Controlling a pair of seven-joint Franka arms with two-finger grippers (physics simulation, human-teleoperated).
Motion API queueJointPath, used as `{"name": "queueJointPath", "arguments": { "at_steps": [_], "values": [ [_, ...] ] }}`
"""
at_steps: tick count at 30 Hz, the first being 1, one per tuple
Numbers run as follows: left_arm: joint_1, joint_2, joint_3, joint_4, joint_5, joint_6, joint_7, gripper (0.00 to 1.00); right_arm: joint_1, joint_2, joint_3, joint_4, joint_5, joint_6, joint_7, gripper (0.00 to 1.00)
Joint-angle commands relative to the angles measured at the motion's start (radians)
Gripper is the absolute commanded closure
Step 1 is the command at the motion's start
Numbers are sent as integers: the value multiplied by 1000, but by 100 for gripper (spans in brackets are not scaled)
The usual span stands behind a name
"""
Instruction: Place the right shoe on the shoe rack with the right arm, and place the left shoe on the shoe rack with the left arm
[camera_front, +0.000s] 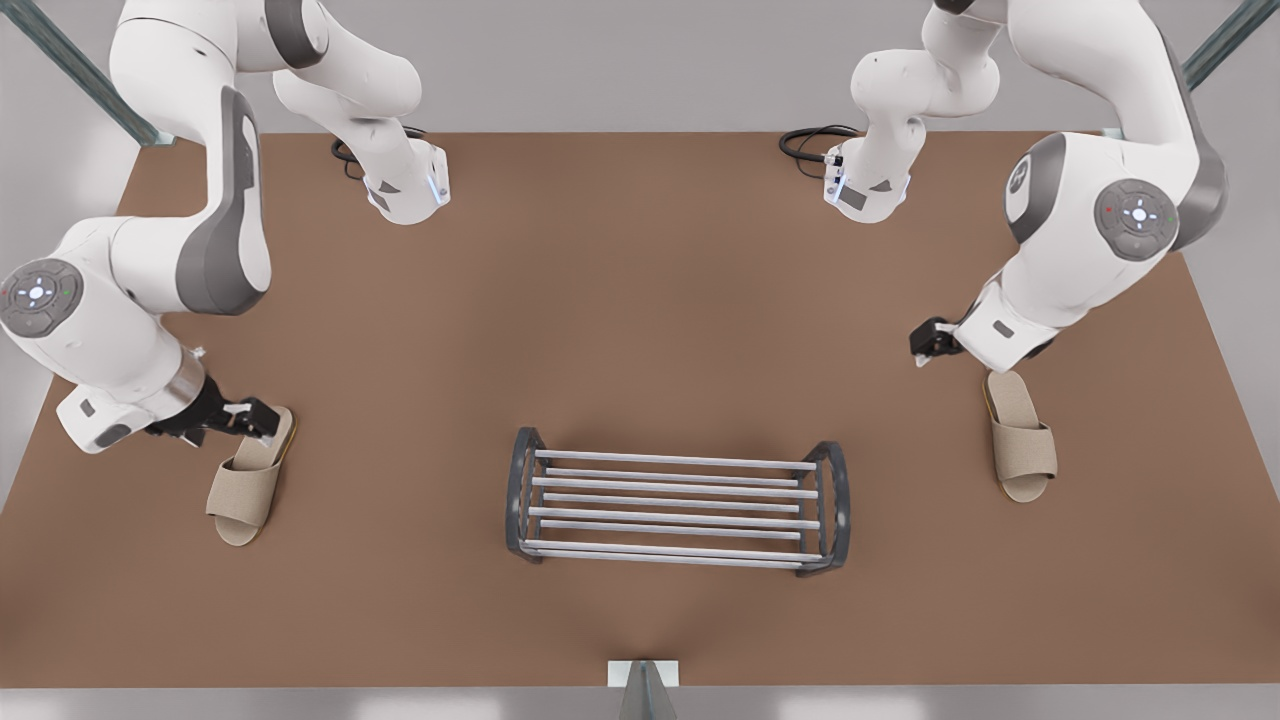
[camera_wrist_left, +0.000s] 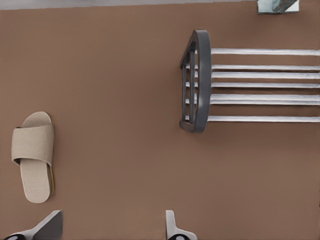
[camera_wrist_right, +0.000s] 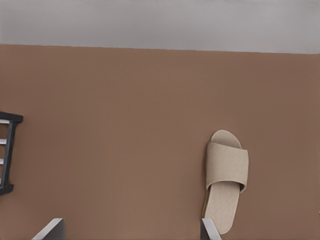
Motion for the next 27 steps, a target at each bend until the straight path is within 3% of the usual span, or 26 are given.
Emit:
{"name": "queueJointPath", "arguments": {
  "at_steps": [1, 3, 5, 6, 8, 10, 11, 12, 15, 16, 23, 27],
  "values": [
    [-1, 0, -2, 3, -5, 80, -50, 0, -4, -1, 0, 0, -9, 83, 20, 0],
    [9, 3, -2, 11, 6, 75, -73, 0, -24, 0, -11, -51, -32, 132, 20, 0],
    [127, -14, 4, -12, 10, 49, 36, 0, -53, -72, -9, -282, -41, 420, 23, 0],
    [160, -28, -2, -96, 101, 181, 44, 0, -113, -126, -6, -430, -41, 607, 23, 0],
    [235, -111, -2, -342, 124, 518, 116, 0, -180, -193, -2, -512, -41, 675, 13, 0],
    [293, -175, -2, -584, 206, 889, 116, 0, -234, -287, -2, -814, -41, 1151, 23, 0],
    [330, -192, -2, -696, 246, 1135, 116, 0, -254, -228, -2, -980, -41, 1621, 23, 0],
    [384, -177, -2, -809, 266, 1428, 117, 0, -288, -210, -2, -1029, -41, 1717, 22, 0],
    [508, -48, 1, -859, 398, 1835, 125, 0, -353, -215, -2, -1045, -43, 1717, -53, 0],
    [529, -27, -1, -859, 410, 1870, 125, 0, -360, -211, -2, -1049, -43, 1717, -69, 0],
    [758, 164, -2, -859, 679, 1872, 124, 1, -381, -27, -2, -999, -44, 1718, -73, 0],
    [781, 176, -2, -919, 710, 1872, 119, 1, -420, 8, -2, -990, -55, 1718, -75, 0]
  ]
}}
